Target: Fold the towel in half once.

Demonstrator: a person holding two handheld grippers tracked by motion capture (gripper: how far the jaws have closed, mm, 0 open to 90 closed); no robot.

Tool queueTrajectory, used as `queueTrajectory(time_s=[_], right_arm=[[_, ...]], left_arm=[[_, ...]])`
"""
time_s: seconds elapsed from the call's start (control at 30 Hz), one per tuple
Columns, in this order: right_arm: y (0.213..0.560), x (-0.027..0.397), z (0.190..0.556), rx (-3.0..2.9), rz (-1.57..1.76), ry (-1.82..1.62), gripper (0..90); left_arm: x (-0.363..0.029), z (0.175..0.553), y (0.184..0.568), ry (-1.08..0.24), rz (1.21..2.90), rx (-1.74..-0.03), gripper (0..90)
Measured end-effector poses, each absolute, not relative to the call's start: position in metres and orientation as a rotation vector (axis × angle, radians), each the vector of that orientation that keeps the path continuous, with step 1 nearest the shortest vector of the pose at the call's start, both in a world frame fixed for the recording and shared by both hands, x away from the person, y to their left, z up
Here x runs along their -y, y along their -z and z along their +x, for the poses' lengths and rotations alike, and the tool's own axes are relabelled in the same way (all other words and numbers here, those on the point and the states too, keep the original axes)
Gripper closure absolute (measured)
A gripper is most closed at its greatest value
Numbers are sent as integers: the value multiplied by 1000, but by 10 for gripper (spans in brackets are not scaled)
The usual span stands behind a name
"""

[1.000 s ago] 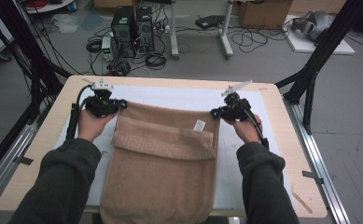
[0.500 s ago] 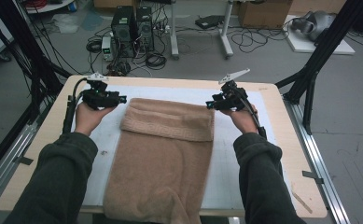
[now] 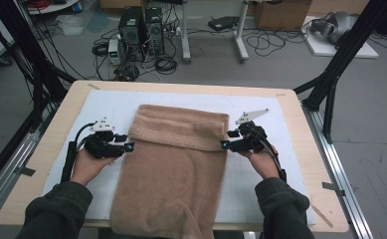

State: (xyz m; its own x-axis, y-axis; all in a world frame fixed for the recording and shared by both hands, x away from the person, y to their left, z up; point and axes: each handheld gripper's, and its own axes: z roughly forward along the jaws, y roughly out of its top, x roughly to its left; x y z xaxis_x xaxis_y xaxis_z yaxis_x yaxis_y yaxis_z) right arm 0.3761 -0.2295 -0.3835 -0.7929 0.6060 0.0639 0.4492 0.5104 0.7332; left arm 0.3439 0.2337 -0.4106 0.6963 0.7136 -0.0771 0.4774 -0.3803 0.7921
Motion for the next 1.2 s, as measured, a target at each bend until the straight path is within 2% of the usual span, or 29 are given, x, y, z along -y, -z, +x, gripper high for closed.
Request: queueTrajectory(time_s=[0.1, 0.3, 0.53, 0.67, 0.73, 0.77, 0.83, 1.13, 1.2], right_arm=[[389, 231, 361, -2548, 892, -1172, 471], [409, 228, 324, -2596, 803, -1207, 548], [427, 215, 293, -2680, 708, -1185, 583], [439, 209, 290, -2738, 681, -1125, 677], [441, 210, 290, -2720, 681, -1137, 773], [442, 211, 292, -2729, 688, -1155, 833], [441, 213, 295, -2744, 679, -1170, 871], [429, 238, 296, -2727, 712, -1133, 898], [424, 242, 294, -2695, 718, -1150, 869]], left_arm=[[-234, 329, 416, -358, 2056, -898, 499], [-238, 296, 432, -317, 2053, -872, 482], [-243, 265, 448, -296, 2099, -858, 472], [-247, 260, 449, -312, 2089, -851, 607], [-247, 260, 449, -309, 2093, -839, 683], [-246, 260, 449, -295, 2094, -828, 727], [-243, 258, 449, -290, 2098, -812, 843], [-246, 251, 444, -289, 2079, -820, 860], [-248, 248, 440, -294, 2075, -820, 840]])
